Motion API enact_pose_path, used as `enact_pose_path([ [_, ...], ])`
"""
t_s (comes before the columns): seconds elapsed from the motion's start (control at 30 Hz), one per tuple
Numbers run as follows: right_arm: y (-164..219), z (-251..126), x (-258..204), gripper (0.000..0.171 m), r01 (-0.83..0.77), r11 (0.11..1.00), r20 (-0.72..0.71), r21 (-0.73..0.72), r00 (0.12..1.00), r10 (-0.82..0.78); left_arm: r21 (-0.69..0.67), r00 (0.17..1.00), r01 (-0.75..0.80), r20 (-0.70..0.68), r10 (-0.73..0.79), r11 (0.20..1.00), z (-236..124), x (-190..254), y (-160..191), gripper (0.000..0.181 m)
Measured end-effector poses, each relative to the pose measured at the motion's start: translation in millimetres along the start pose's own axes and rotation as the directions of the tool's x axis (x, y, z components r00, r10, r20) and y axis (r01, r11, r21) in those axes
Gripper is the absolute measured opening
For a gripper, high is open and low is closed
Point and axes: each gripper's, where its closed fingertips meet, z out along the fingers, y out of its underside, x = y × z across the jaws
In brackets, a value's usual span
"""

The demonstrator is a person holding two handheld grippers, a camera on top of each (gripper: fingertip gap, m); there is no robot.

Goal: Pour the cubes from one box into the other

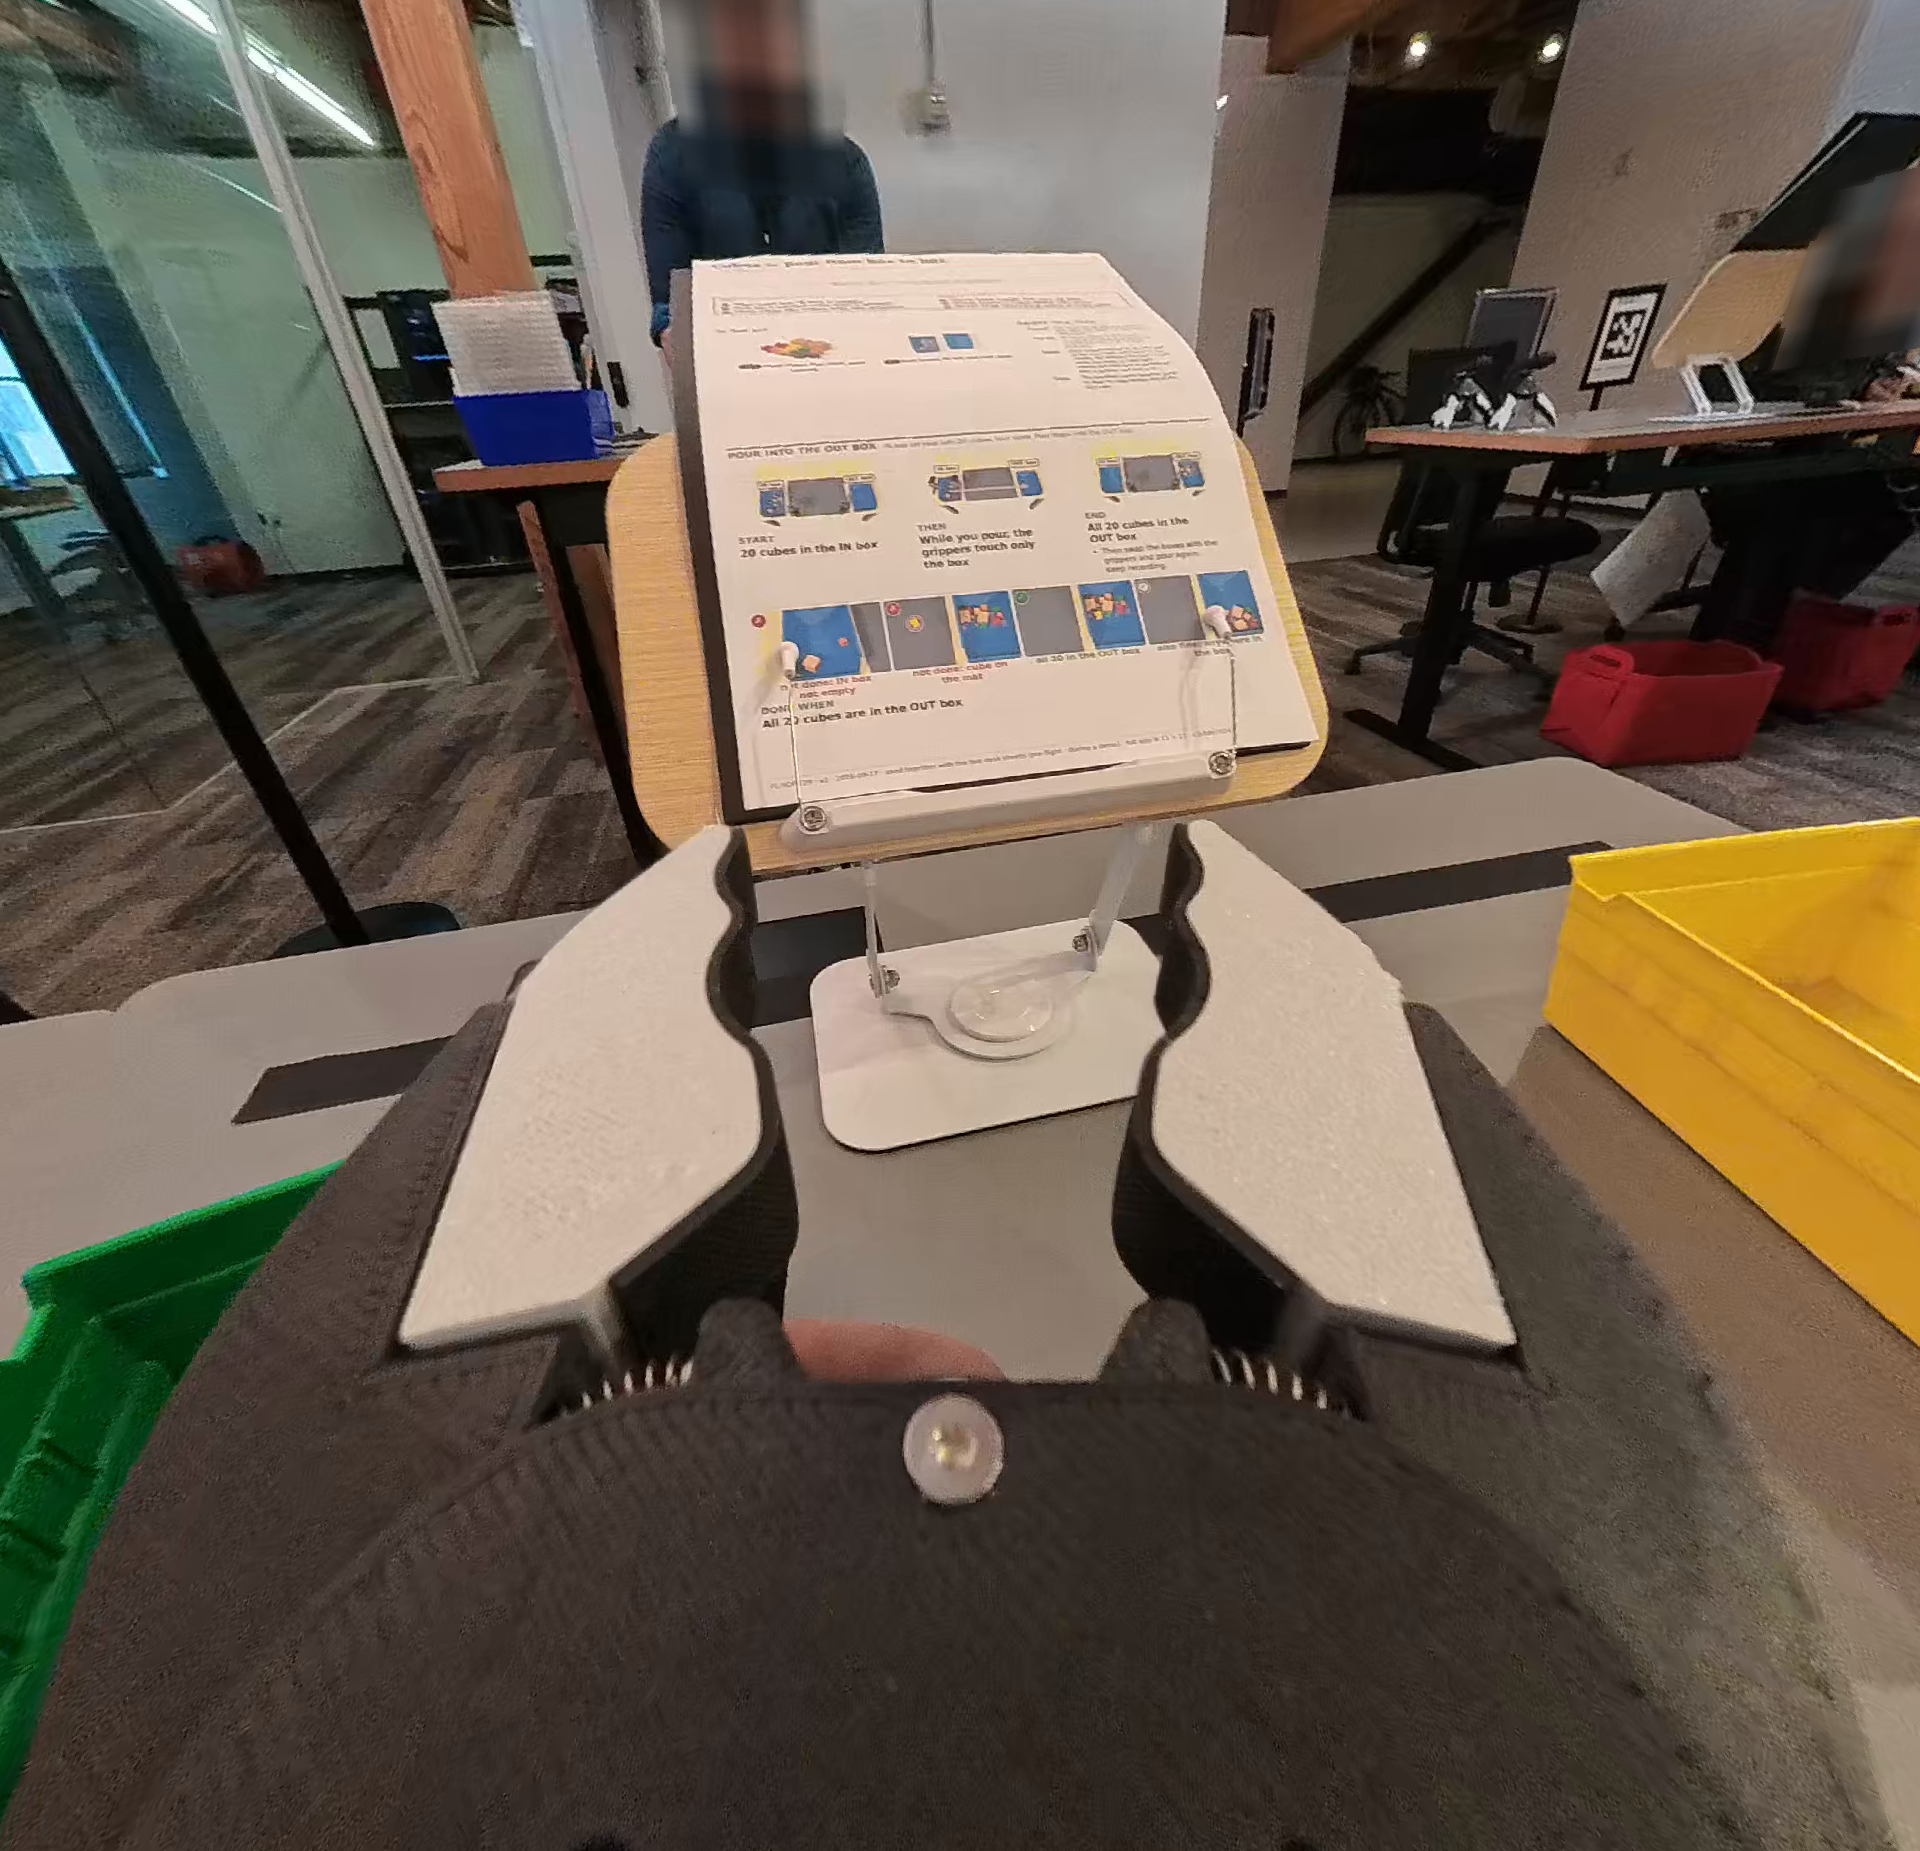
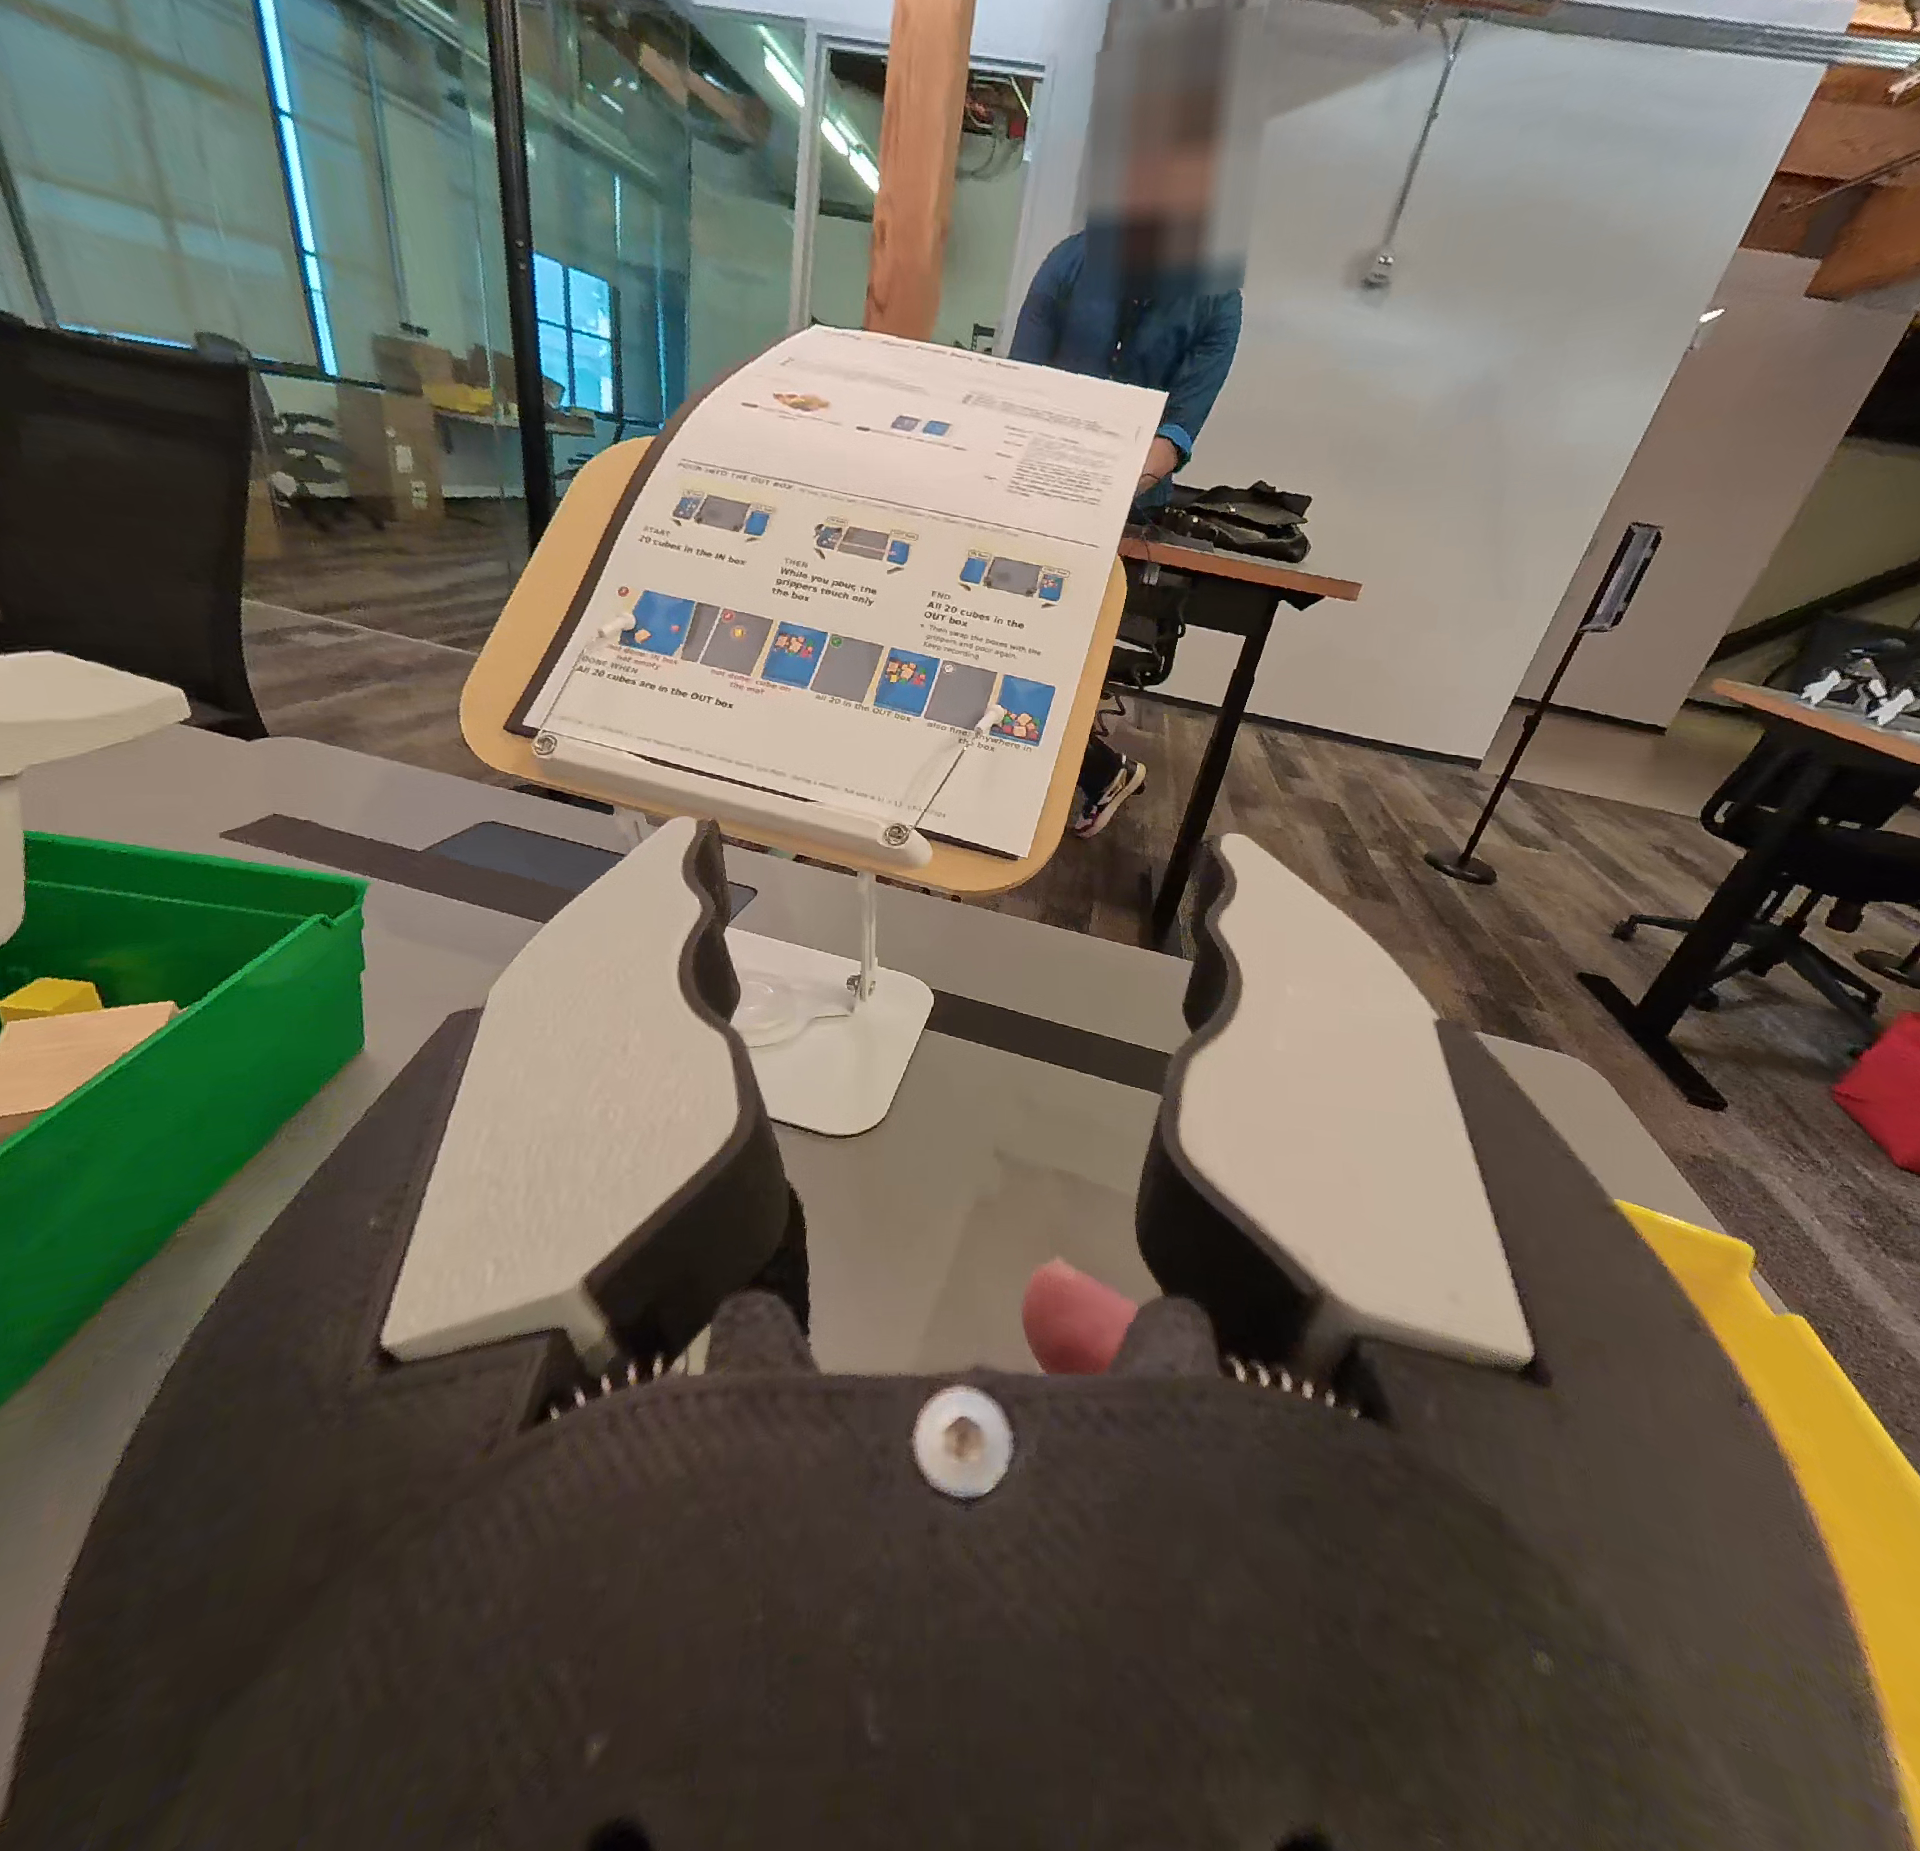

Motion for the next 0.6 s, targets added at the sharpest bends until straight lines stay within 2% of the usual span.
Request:
enact_pose_path([
  [0.2, 0, -8, 4, 0.077, -0.005, 1.0, 0.0, 0.008, 1.0, 0.005, -0.013, 1.0, 0.004, -0.024, -0.004, 1.0, 1, 12, 4, 0.073],
  [0.27, -1, -11, -3, 0.067, 0.007, 1.0, 0.034, 0.021, 0.999, -0.008, -0.029, 1.0, -0.008, -0.026, 0.007, 1.0, 2, 16, 7, 0.072],
  [0.3, -2, -12, -9, 0.067, 0.013, 1.0, 0.071, 0.028, 0.997, -0.015, -0.047, 1.0, -0.019, -0.022, 0.018, 0.999, 3, 17, 11, 0.071],
  [0.47, -36, -39, -67, 0.07, 0.088, 0.972, 0.322, 0.219, 0.934, -0.157, -0.156, 0.998, -0.055, 0.005, 0.056, 0.986, 13, 19, 28, 0.071],
  [0.6, -70, -87, -129, 0.089, 0.144, 0.889, 0.445, 0.434, 0.824, -0.35, -0.245, 0.99, -0.137, 0.006, 0.143, 0.96, 28, 30, 46, 0.076],
])
